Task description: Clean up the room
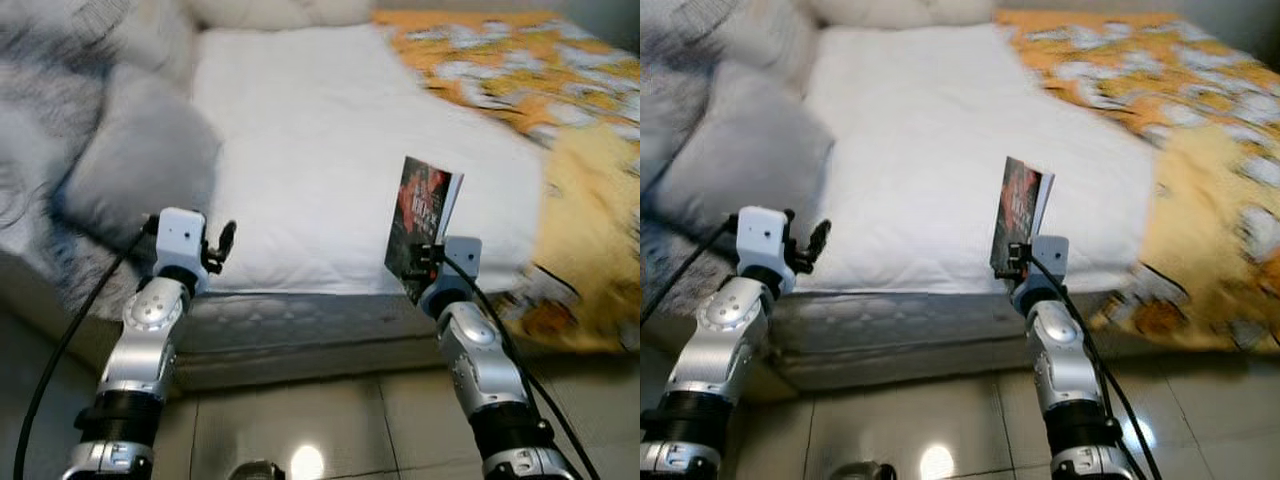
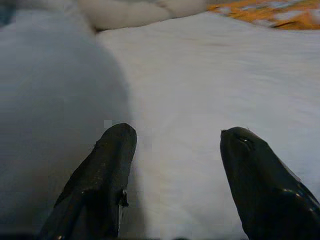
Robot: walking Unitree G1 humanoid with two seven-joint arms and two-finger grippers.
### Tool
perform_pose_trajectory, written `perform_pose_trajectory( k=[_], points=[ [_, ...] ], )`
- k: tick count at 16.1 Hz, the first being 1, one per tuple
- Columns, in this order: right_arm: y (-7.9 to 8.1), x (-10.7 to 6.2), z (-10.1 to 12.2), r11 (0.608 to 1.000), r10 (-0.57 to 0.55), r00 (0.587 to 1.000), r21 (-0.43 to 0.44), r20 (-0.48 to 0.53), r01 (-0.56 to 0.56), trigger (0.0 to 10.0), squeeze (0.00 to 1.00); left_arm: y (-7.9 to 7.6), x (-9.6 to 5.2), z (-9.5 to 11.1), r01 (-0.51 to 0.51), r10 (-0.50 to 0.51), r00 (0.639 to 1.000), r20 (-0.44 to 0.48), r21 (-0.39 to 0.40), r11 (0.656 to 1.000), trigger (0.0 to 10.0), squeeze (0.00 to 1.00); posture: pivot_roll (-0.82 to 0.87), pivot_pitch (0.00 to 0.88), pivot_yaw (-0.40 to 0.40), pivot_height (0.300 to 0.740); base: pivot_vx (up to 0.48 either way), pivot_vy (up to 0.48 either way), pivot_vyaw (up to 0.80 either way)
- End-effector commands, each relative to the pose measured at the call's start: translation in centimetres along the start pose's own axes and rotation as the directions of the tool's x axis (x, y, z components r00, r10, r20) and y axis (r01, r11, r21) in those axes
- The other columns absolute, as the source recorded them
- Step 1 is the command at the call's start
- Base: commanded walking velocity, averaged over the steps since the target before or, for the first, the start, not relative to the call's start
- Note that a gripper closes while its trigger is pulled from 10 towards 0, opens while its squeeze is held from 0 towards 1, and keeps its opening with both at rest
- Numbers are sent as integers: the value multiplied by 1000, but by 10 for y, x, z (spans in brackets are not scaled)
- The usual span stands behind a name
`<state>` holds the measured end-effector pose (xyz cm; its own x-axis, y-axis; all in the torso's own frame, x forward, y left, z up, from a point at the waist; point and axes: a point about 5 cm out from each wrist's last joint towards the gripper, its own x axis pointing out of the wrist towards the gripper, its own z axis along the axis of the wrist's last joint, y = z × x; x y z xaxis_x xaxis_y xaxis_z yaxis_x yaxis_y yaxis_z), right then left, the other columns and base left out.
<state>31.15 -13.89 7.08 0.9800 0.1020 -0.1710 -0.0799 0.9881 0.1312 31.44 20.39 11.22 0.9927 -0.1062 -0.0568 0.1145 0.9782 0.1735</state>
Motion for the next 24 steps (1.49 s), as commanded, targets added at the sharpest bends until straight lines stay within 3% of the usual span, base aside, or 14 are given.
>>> perform_pose_trajectory(
  k=[1, 24],
  points=[
    [0, 3, 8, 1000, 2, 1000, -7, 30, -2, 10000, 0, 0, 0, 2, 2, -2, 1000, 11, -4, 1000, 10000, 0, 75, 0, 4, 740, 368, 0, 800],
    [-2, 7, 12, 1000, -23, 999, 17, 46, 23, 10000, 0, 2, 4, 5, -5, 5, 1000, 17, -3, 1000, 10000, 0, 74, 0, 11, 740, 363, 0, 53]
  ],
)
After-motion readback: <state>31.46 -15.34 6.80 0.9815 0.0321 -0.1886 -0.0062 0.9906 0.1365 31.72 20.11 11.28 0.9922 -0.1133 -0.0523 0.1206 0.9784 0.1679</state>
